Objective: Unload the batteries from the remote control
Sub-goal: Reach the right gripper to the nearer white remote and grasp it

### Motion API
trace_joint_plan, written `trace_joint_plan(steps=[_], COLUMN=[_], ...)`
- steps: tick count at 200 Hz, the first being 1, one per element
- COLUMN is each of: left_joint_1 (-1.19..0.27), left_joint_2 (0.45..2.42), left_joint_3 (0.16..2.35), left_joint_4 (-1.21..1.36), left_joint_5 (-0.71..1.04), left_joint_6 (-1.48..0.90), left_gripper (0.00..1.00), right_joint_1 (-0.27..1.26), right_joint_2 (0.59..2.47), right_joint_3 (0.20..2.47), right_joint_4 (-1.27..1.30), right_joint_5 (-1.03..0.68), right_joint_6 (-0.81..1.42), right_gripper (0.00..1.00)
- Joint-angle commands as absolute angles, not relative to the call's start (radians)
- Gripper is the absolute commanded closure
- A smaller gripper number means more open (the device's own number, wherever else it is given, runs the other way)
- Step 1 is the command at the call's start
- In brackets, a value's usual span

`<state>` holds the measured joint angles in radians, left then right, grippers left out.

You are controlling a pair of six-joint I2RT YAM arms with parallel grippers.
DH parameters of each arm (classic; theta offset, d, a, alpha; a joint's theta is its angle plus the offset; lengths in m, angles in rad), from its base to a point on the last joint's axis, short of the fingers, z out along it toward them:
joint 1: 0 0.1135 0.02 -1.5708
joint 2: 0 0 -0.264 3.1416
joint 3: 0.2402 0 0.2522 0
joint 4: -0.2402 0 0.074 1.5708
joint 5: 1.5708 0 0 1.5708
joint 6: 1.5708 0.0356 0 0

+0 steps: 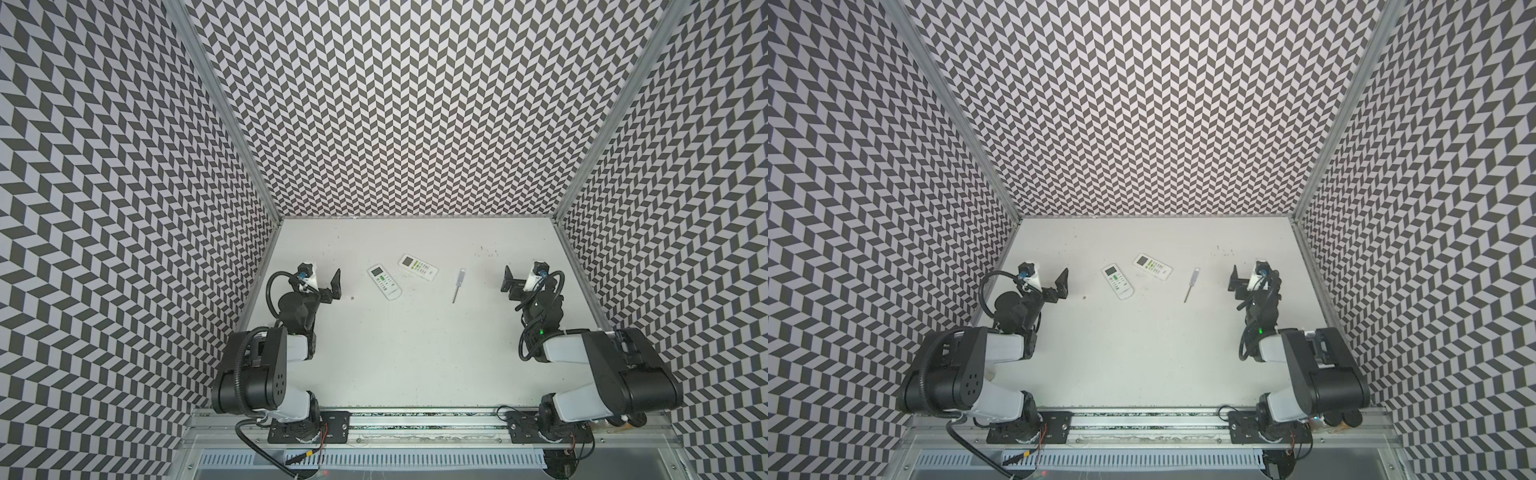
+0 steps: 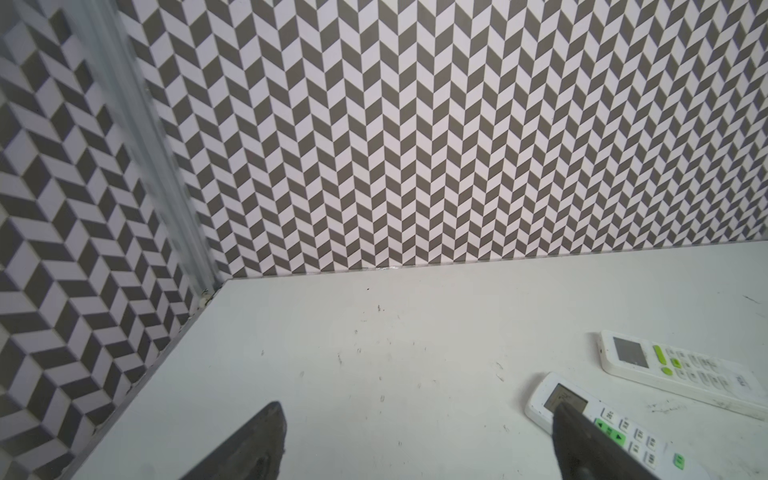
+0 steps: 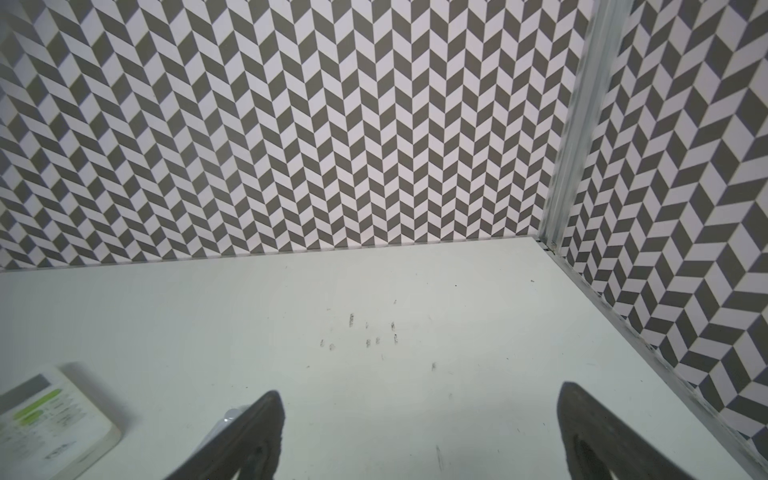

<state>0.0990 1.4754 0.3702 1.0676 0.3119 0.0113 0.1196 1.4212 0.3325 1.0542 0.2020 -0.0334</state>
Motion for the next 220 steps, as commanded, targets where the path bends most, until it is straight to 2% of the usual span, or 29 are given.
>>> trace_joint_plan(steps=[1,16,25,52,94,111,128,159,220], left_joint_1=[0.082,0.047,0.031,-0.012,-0.063,-0.060,-0.022,0.027,0.032], left_joint_2=[1.449,1.463,1.462,1.399,1.272,1.237,1.212,1.191,1.201], left_joint_3=[0.599,0.729,0.784,0.913,0.954,0.897,0.842,0.772,0.774], left_joint_4=[0.616,0.434,0.353,0.139,-0.084,-0.086,-0.054,-0.001,0.016], left_joint_5=[0.411,0.381,0.378,0.334,0.312,0.321,0.415,0.427,0.435], left_joint_6=[0.053,0.094,0.109,0.110,0.051,0.001,0.002,-0.032,-0.019], left_gripper=[0.00,0.00,0.00,0.00,0.00,0.00,0.00,0.00,0.00], right_joint_1=[0.151,0.149,0.147,0.156,0.352,0.440,0.516,0.652,0.830], right_joint_2=[1.315,1.288,1.275,1.263,1.407,1.484,1.555,1.649,1.888], right_joint_3=[0.424,0.442,0.458,0.563,0.692,0.733,0.781,0.825,1.020], right_joint_4=[0.812,0.772,0.749,0.590,0.435,0.400,0.355,0.354,0.304], right_joint_5=[0.327,0.431,0.400,0.123,0.057,0.048,0.026,0.020,0.023], right_joint_6=[0.082,0.318,0.387,0.378,0.349,0.313,0.282,0.229,0.176], right_gripper=[0.01,0.01,0.01,0.01,0.01,0.01,0.01,0.01,0.01])
